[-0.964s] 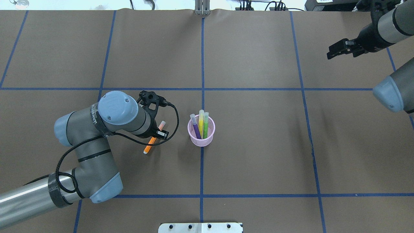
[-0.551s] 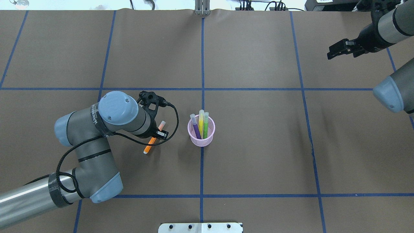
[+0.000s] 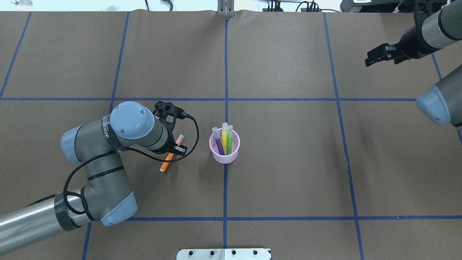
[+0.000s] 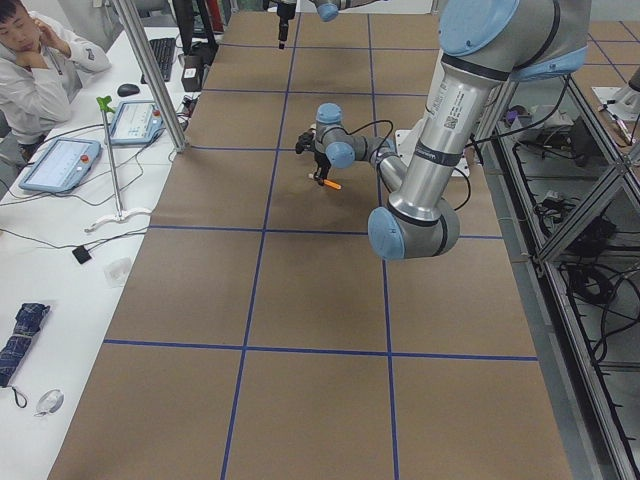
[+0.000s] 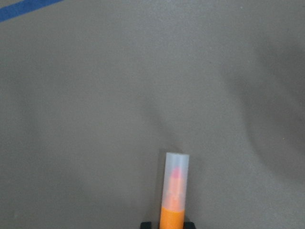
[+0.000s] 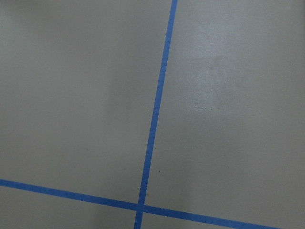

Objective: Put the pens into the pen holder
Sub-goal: 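Lift the orange marker with the left gripper and carry it over the cup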

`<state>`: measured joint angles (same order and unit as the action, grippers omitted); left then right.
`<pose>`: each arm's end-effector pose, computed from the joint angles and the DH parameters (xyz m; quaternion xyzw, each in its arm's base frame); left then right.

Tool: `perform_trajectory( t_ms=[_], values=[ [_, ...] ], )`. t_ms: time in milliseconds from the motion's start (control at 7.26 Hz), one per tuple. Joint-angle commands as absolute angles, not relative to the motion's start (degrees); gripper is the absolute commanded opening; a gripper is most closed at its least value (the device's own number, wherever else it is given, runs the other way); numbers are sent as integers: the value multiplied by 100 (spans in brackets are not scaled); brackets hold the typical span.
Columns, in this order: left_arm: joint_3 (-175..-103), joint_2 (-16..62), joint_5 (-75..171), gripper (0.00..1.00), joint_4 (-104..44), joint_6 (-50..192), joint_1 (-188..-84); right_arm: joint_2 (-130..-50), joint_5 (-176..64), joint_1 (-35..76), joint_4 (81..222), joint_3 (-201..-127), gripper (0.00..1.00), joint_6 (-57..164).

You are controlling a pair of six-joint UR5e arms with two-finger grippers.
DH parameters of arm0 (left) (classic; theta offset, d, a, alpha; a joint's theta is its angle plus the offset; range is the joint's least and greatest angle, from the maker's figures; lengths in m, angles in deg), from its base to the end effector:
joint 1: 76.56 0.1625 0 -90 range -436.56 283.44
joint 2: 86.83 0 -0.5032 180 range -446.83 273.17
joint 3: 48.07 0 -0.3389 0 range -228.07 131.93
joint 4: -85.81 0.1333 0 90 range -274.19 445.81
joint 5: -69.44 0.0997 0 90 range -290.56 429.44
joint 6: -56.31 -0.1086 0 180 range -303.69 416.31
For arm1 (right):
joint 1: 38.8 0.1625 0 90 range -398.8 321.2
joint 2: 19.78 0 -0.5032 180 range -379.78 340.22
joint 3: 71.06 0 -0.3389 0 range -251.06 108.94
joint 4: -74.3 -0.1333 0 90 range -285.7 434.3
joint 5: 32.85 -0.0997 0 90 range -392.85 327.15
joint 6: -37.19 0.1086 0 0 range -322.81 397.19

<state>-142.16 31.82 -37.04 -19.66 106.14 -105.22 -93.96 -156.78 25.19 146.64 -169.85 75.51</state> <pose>0.5391 -0.4115 0.4159 0.1205 0.4074 0.1488 0.8930 -0.1889 -0.5528 0.5051 0.1471 -0.4140 -0.0089 0.8983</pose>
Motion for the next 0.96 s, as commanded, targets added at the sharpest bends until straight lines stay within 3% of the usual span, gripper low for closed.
perform_trajectory(
  t_ms=[0,551,826],
  values=[
    [-14272,3191,-3709,0,-1957,10615,-10513,-9388,-15704,2527,14664,-16985,100,7551],
    [-15306,3182,-3770,0,-2035,10071,-10881,-9379,-15713,2527,14655,-16985,100,7551],
    [-15320,3086,-3919,0,-3704,10070,-10856,-9361,-15722,2527,14655,-16985,100,7551]
  ],
)
